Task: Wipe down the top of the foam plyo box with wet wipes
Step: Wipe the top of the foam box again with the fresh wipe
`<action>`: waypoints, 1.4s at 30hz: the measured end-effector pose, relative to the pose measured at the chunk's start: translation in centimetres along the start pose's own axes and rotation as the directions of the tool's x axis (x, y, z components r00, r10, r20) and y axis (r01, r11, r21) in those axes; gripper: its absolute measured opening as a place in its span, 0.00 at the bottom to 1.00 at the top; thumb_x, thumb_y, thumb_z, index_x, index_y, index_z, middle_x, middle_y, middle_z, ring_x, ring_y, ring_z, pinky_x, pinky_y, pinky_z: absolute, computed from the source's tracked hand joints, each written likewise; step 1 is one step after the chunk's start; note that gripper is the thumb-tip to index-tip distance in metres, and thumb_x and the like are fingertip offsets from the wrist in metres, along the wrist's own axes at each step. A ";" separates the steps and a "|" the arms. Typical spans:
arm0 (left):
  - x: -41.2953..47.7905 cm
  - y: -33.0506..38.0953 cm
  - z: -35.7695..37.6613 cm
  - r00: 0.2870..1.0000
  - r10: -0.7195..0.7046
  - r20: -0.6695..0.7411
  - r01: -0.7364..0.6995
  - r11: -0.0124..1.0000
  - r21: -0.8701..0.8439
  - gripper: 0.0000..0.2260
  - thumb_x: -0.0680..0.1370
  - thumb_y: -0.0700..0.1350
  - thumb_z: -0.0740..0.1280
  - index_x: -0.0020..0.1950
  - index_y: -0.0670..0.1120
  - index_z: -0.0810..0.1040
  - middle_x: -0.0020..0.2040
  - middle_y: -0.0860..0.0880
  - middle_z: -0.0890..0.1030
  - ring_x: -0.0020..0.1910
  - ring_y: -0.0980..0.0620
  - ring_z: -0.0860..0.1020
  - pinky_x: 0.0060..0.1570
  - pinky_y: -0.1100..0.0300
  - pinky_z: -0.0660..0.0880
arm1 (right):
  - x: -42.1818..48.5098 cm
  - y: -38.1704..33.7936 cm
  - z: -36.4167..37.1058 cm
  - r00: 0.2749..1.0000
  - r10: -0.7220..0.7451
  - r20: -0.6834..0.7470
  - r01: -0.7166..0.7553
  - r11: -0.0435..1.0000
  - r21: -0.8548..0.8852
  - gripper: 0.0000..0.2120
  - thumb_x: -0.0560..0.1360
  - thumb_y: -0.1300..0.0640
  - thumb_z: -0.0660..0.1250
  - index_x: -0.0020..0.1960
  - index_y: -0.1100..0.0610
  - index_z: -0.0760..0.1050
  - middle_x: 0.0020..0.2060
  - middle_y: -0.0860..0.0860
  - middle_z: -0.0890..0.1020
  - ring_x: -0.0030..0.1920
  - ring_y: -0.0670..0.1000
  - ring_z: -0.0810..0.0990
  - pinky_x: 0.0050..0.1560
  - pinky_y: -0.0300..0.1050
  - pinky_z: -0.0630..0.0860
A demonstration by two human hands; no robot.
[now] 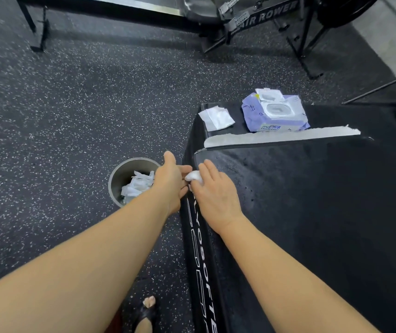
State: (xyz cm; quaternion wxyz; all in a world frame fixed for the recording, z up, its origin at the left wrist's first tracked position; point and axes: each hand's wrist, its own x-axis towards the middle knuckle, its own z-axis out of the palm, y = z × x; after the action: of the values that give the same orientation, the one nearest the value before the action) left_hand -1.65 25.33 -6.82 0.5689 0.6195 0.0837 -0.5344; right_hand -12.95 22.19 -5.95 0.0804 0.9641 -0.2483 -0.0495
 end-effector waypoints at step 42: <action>3.4 4.0 2.2 1.000 0.020 -0.013 -0.018 0.995 0.094 0.29 0.83 0.60 0.47 0.54 0.40 0.79 0.47 0.47 0.80 0.51 0.50 0.77 0.51 0.56 0.68 | 7.0 2.6 1.1 0.958 0.268 0.099 -0.285 0.894 0.345 0.07 0.82 0.59 0.56 0.57 0.59 0.71 0.55 0.56 0.71 0.54 0.59 0.73 0.41 0.48 0.62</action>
State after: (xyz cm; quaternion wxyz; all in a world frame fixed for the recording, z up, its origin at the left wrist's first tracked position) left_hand 1.40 20.54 -6.41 0.5435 0.6500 0.0564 -0.5281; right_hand -8.24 16.43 -6.91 -0.0953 0.9160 -0.3895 -0.0152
